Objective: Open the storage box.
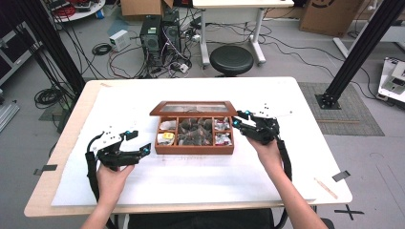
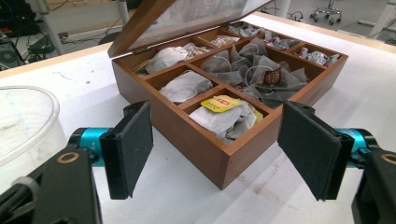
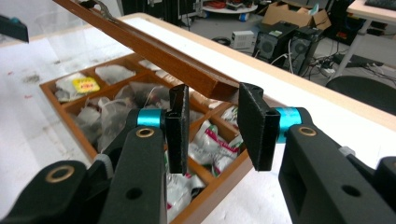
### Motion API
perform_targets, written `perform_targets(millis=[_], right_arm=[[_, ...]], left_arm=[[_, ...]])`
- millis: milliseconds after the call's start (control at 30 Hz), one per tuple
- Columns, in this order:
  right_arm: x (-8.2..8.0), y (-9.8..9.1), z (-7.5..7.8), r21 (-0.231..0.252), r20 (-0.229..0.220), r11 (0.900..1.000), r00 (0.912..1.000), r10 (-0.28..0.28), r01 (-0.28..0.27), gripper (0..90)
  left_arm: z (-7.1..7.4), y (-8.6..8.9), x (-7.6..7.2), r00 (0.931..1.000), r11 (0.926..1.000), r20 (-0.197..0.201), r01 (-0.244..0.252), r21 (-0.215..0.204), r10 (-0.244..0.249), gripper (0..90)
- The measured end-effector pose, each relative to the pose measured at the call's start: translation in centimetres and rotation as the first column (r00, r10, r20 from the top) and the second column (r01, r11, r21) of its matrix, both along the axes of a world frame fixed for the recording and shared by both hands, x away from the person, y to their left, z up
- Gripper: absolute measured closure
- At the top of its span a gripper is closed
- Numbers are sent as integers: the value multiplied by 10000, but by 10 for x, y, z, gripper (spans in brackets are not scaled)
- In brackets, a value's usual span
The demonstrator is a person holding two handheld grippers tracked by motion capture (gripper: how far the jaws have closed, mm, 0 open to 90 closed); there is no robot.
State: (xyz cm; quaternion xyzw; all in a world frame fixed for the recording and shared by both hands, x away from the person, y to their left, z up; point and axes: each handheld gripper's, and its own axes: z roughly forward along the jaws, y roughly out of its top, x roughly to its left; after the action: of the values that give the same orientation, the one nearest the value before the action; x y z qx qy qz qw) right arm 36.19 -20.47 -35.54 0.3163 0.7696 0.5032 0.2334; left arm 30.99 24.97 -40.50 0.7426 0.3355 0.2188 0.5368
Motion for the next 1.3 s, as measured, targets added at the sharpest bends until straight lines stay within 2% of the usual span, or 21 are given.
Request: perform_targets(millis=[733, 1300], right_arm=[[23, 1, 18, 897, 170, 9956, 9994, -291, 275, 655], [41, 2, 28, 1174, 293, 9924, 9987, -407, 370, 640]], left_arm=[[-3, -2, -2, 9999, 9996, -72, -97, 267, 99, 265], [-4, 2, -5, 9995, 9992, -146, -269, 312, 273, 265]])
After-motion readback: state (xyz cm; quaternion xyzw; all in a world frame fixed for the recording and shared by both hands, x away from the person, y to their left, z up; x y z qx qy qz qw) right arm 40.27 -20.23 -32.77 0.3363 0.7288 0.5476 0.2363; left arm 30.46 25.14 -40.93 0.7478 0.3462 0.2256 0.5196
